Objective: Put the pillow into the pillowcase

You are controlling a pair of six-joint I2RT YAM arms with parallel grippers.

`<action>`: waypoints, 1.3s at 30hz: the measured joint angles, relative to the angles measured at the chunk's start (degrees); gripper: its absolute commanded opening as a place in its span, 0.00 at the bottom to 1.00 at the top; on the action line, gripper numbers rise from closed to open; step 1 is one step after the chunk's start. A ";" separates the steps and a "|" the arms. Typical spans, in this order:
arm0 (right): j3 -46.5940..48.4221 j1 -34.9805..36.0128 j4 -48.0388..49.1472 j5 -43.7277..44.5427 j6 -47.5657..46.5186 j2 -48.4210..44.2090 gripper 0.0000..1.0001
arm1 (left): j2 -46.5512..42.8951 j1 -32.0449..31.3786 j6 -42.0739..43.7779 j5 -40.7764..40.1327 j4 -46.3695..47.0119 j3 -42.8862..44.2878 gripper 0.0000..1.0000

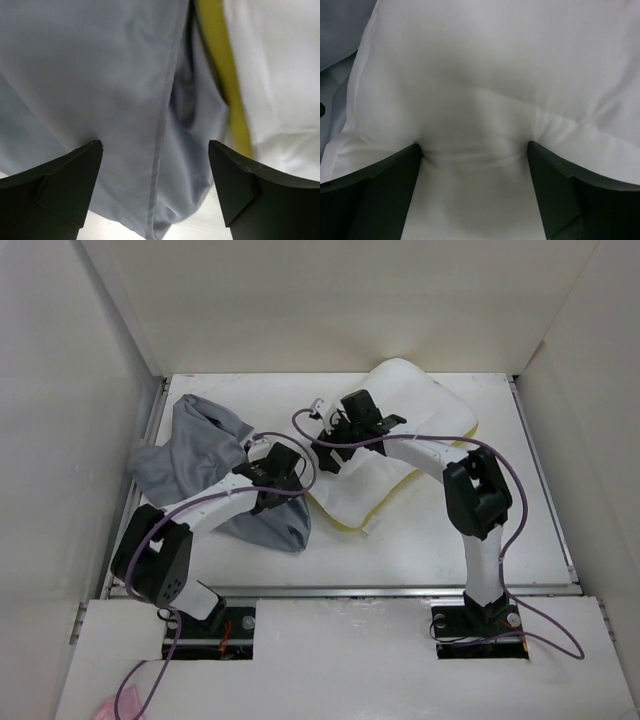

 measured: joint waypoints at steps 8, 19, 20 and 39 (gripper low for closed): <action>-2.43 -3.10 8.94 4.63 11.76 -0.92 0.00 | 4.87 2.23 -0.59 0.96 0.57 -0.50 0.34; -20.65 -12.74 15.72 4.42 15.74 -19.34 0.00 | 5.25 4.44 -0.68 -5.70 -5.68 7.13 0.00; -21.35 -12.59 15.76 4.33 15.65 -21.27 0.00 | 4.72 4.44 -0.44 -6.23 -5.81 8.35 0.00; -32.59 -1.09 12.28 -8.70 6.51 -34.84 0.00 | -7.93 2.16 6.99 -5.33 -10.16 14.60 0.00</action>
